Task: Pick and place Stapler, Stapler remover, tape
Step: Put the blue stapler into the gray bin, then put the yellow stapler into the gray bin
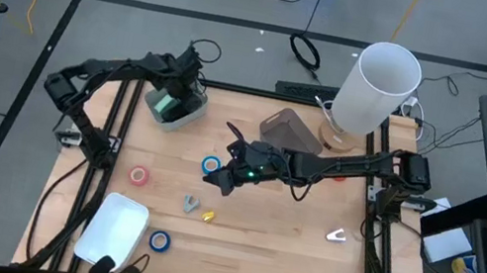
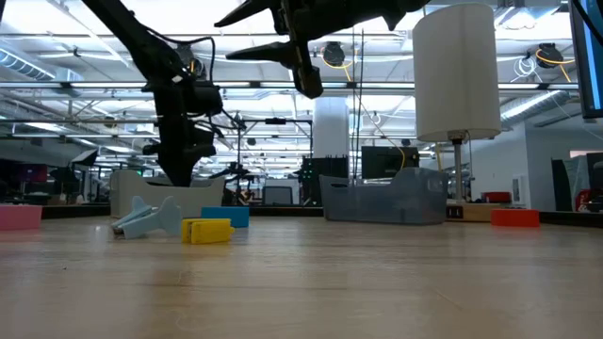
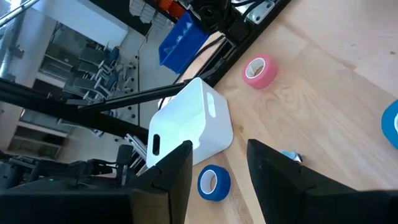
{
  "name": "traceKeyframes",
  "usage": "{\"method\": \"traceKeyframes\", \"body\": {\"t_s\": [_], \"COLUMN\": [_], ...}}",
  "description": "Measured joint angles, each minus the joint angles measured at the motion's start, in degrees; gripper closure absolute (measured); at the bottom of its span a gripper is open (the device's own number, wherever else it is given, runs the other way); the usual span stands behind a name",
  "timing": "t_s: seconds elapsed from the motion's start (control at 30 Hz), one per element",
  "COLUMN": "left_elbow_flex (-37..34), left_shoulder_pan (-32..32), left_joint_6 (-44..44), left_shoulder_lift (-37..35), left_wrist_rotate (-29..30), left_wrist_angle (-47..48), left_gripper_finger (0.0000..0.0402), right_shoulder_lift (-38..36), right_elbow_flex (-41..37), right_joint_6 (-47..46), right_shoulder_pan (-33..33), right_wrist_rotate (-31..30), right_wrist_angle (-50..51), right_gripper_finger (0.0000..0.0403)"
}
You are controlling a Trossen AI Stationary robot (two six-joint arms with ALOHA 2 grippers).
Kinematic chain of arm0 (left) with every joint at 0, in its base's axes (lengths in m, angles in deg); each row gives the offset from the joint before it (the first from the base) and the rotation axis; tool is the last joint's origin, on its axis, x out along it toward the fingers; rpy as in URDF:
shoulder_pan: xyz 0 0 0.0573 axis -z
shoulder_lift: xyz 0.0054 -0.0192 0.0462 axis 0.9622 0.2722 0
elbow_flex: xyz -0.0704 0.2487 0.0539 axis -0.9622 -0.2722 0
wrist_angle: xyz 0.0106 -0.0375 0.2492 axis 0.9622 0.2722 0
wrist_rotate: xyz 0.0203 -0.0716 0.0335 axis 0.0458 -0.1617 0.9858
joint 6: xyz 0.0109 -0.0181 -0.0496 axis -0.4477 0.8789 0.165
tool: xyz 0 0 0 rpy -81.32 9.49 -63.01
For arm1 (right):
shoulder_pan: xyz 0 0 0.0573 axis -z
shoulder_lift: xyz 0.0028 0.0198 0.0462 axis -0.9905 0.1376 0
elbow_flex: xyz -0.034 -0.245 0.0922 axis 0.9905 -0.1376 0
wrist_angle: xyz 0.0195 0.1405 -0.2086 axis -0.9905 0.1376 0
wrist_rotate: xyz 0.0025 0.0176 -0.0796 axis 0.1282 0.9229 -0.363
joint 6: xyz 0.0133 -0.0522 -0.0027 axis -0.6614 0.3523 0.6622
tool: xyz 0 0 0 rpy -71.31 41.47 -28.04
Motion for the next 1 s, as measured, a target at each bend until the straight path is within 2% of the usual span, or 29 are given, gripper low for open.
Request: {"method": "traceKeyframes", "body": {"t_s": [0.5, 0.83, 1.0], "left_elbow_flex": [0.1, 0.3, 3.5], "left_shoulder_pan": [-0.2, -0.2, -0.2], "left_joint_6": [-1.3, -1.1, -0.7], "left_shoulder_lift": [0.0, -0.5, -2.8], "left_wrist_rotate": [-0.1, 0.0, -0.2], "left_wrist_angle": [2.3, 2.7, 7.1], "left_gripper_finger": [0.0326, 0.0234, 0.0206], "right_shoulder_lift": [0.0, 0.0, 0.0], "right_elbow_flex": [0.0, 0.0, 0.0], "right_joint_6": [0.5, 0.4, 0.4], "right_shoulder_pan": [0.0, 0.0, 0.0], "right_wrist_rotate": [0.0, 0.0, 0.0], "right_wrist_angle": [-0.2, -0.2, -0.2], "right_gripper_finger": [0.0257, 0.0258, 0.0258]}}
